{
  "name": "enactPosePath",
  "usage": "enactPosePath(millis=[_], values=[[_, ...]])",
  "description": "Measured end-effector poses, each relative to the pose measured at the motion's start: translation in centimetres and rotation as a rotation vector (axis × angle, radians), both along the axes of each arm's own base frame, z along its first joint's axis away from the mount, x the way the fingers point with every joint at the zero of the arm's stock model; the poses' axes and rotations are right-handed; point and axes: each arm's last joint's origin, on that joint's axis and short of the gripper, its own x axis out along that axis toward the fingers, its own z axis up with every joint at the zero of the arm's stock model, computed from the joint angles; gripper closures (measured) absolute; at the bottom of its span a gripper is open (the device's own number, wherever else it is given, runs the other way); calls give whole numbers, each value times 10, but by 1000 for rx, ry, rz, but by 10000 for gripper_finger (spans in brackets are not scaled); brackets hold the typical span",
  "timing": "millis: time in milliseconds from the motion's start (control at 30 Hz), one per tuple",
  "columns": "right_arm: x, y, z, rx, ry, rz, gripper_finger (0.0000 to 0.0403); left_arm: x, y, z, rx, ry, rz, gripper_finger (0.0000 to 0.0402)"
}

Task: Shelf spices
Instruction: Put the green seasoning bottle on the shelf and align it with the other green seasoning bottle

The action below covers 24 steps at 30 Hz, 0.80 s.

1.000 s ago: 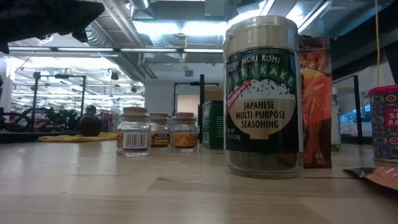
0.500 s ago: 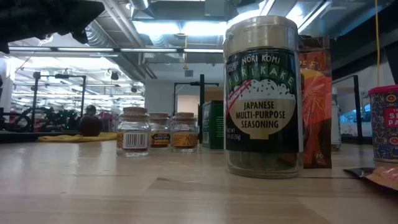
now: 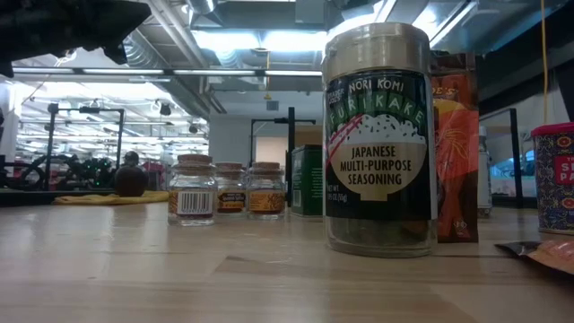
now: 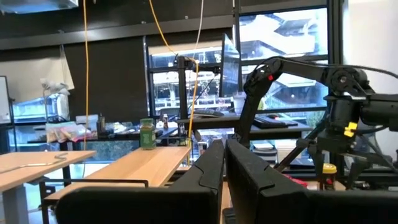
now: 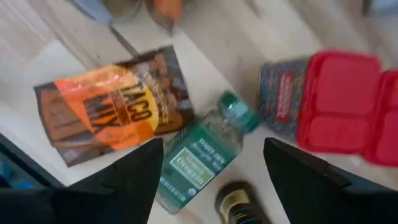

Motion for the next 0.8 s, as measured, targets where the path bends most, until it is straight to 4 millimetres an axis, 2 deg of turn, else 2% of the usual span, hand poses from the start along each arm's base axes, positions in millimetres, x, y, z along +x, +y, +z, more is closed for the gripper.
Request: enactPosePath(millis=[233, 467, 800], values=[[-14, 2, -19, -52, 7, -92, 118, 0, 0, 0, 6, 1, 2, 391], [-14, 2, -44, 13, -11, -110, 118, 0, 0, -1, 4, 7, 2, 391], [-17, 0, -55, 15, -16, -174, 118, 0, 0, -1, 9, 7, 4, 391]])
